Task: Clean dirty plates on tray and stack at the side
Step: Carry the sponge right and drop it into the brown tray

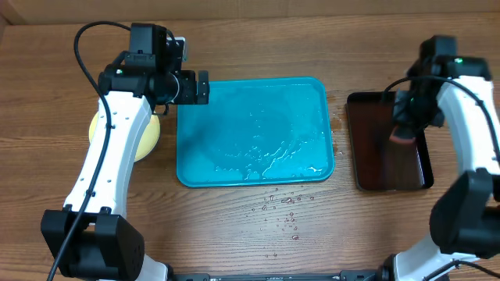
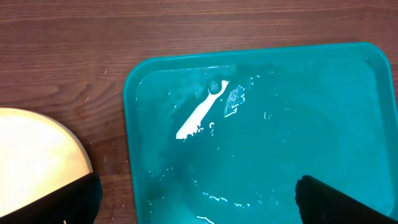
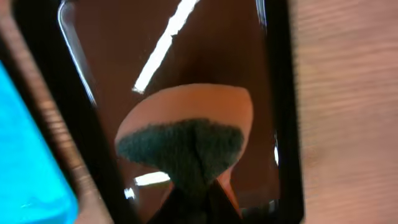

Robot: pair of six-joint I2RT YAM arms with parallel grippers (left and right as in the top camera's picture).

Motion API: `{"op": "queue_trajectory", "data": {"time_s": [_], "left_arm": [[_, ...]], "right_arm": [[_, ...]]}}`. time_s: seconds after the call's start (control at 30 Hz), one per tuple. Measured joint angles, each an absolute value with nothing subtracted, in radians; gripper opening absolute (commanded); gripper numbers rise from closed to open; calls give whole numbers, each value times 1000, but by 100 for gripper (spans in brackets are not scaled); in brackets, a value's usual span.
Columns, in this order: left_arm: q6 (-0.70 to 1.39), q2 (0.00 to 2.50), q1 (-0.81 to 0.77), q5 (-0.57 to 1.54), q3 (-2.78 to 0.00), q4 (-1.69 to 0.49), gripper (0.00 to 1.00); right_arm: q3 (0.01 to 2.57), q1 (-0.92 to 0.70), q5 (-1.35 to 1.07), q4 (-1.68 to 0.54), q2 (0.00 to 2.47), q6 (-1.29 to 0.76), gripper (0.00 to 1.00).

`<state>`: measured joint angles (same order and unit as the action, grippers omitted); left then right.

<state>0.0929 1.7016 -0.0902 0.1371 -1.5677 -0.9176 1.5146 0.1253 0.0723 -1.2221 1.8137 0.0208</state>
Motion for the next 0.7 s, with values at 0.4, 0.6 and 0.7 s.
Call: {"op": "queue_trajectory", "data": {"time_s": [0.4,0.6,0.7], "left_arm": [[93,1702,-90,130,-1568,-912,100],[93,1702,-90,127,-1568,-913,100],[93,1702,-90,126,-1568,-912,100]], "right_arm": [[1359,125,51,-1142,1815,89,32],[1533,125,-16,-1279,1811,76,63],[1652,125,-89,-1325,1773,71,79]]}}
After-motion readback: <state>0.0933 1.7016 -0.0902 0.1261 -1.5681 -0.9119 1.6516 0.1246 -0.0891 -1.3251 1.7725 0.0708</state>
